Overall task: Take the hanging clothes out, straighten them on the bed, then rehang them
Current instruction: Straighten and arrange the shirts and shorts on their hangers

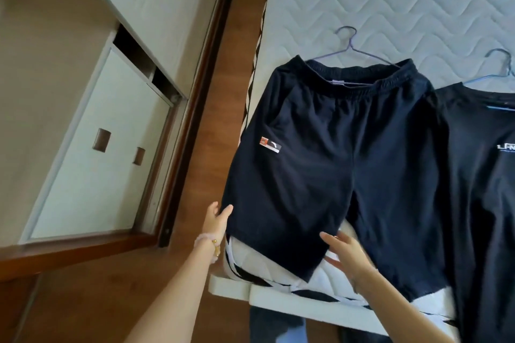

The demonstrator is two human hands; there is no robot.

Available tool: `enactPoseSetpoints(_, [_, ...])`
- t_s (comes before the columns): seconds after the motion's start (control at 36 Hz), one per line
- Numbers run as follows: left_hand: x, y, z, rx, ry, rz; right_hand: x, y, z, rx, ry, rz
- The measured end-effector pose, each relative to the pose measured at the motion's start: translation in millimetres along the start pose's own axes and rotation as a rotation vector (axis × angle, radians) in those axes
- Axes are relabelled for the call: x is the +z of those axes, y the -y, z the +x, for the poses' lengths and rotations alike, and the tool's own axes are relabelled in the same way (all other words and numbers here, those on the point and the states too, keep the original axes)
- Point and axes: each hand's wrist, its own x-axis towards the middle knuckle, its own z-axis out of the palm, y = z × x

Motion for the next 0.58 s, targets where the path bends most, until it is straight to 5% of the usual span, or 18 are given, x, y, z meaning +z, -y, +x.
enactPoseSetpoints(0.14, [-7,-14,33,-0.088,0.158,0.009,26,-4,9,0.026,-0.158,0.117])
enactPoseSetpoints(0.31, [-9,-19,58,-0.248,0.254,-0.245,21,-11,14,0.055,-0.264,0.145])
enactPoseSetpoints(0.58, [-26,-28,27,0.378,-0.055,0.260,24,-10,7,-0.021,-0.376,0.090])
